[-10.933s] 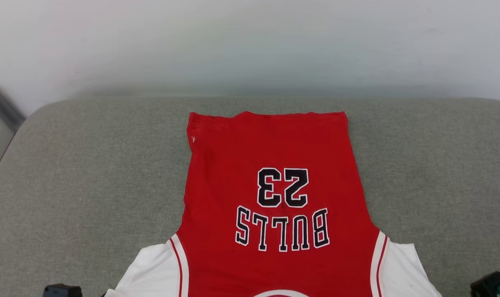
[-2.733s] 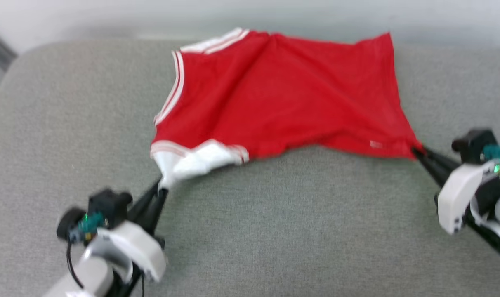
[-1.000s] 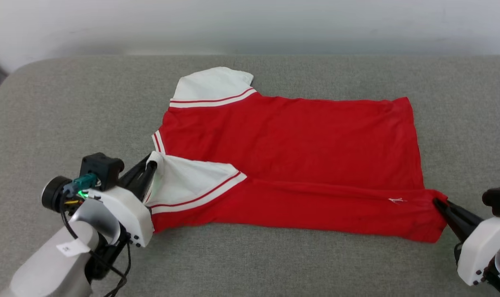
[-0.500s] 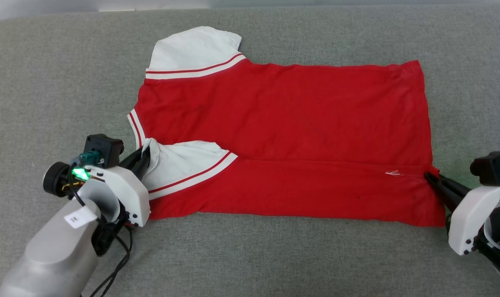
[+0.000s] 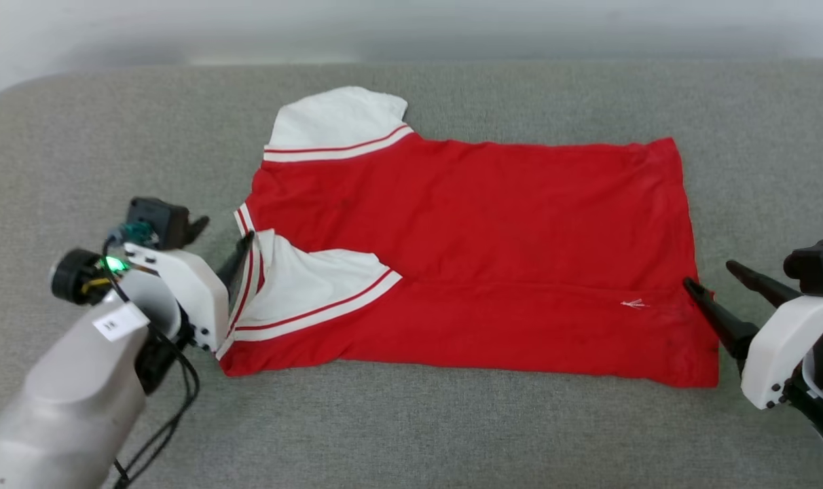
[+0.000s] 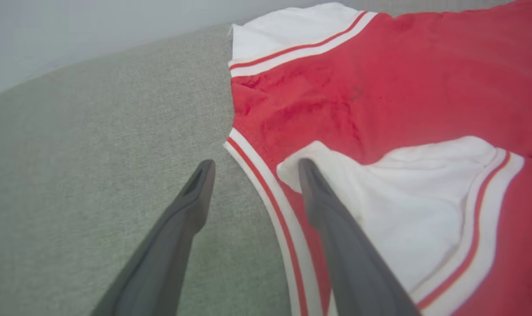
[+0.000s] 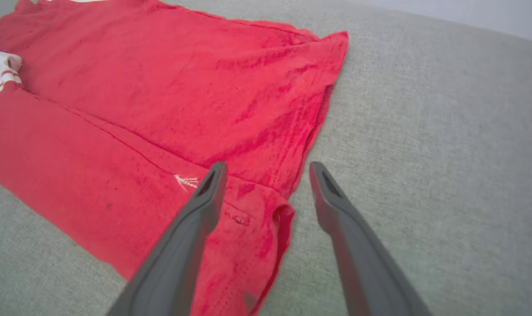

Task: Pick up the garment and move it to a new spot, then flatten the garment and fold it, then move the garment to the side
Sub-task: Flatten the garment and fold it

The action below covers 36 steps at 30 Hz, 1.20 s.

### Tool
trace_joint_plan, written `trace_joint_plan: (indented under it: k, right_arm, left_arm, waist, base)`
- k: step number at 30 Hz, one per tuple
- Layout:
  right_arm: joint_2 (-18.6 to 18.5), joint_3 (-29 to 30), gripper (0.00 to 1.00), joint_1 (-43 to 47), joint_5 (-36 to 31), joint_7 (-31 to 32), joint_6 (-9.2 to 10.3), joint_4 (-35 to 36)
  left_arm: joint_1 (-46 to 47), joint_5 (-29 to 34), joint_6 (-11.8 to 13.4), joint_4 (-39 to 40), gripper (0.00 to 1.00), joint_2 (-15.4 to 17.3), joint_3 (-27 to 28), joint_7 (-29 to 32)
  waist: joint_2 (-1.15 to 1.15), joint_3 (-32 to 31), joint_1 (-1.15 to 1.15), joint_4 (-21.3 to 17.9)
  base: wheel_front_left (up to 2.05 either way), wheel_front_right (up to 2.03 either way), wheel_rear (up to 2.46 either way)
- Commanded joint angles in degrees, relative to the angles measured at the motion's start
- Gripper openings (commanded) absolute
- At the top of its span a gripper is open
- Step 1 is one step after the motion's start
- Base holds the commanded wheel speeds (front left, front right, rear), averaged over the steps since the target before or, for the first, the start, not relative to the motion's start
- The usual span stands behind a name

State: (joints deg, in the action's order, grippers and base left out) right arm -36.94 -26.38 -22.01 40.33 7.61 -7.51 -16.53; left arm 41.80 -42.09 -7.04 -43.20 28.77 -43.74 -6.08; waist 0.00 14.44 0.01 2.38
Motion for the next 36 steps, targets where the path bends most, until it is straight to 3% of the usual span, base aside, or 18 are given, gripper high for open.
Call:
trace_joint_plan:
  k: [1, 5, 14, 15, 16, 22, 30, 36]
  right_arm:
    - [-0.54, 0.38, 1.00, 0.89, 0.26, -0.17, 0.04, 0.90]
    - [-1.39, 1.21, 1.00, 2.38, 0.65, 0.90, 0.03, 2.58]
    - [-1.01, 2.78, 1.00, 4.71, 0.37, 4.92, 0.04, 6.05]
    - [-1.01, 2.78, 1.00, 4.71, 0.37, 4.92, 0.04, 6.05]
    - [-0.81, 2.96, 1.00, 4.88, 0.14, 5.51, 0.03, 6.70]
    - [-0.44, 3.11, 1.00, 5.24, 0.20, 7.74, 0.04, 8.12]
    - [0.18, 3.11, 1.00, 3.27, 0.41, 9.80, 0.03, 9.07]
    - [0.87, 2.78, 1.00, 2.07, 0.59, 10.03, 0.03, 8.47]
  left_arm:
    - [1.31, 0.17, -0.12, 1.05, 1.00, 0.98, -0.09, 0.63]
    - [3.48, -0.37, -0.22, 4.32, 1.00, 3.59, -0.65, 4.91]
    - [7.42, -9.28, -0.34, 16.09, 1.00, 9.33, -5.67, 32.32]
    - [7.42, -9.28, -0.34, 16.09, 1.00, 9.33, -5.67, 32.32]
    - [8.30, -11.09, -0.33, 18.49, 1.00, 11.08, -6.66, 37.23]
    - [7.44, -16.56, -0.35, 21.81, 1.00, 12.87, -8.09, 47.30]
    - [5.13, -20.37, 0.25, 18.76, 1.00, 12.82, -9.67, 54.09]
    - [1.94, -20.58, -0.01, 15.23, 1.00, 11.61, -11.98, 54.23]
  waist:
    - [0.00, -2.06, -0.01, 0.53]
    - [0.00, -3.95, -0.01, 1.26]
    - [0.00, -4.72, -0.01, 2.28]
    - [0.00, -4.72, -0.01, 2.28]
    - [0.00, -4.36, -0.01, 2.07]
    - [0.00, -3.07, -0.01, 1.17]
    - [0.00, -0.65, -0.01, -0.70]
    - [0.00, 0.88, -0.01, -1.83]
  base:
    - [0.00, 0.00, 0.00]
    - [0.00, 0.00, 0.00]
    - [0.00, 0.00, 0.00]
    - [0.00, 0.00, 0.00]
    - [0.00, 0.00, 0.00]
    - [0.00, 0.00, 0.00]
    - [0.00, 0.00, 0.00]
    - [0.00, 0.00, 0.00]
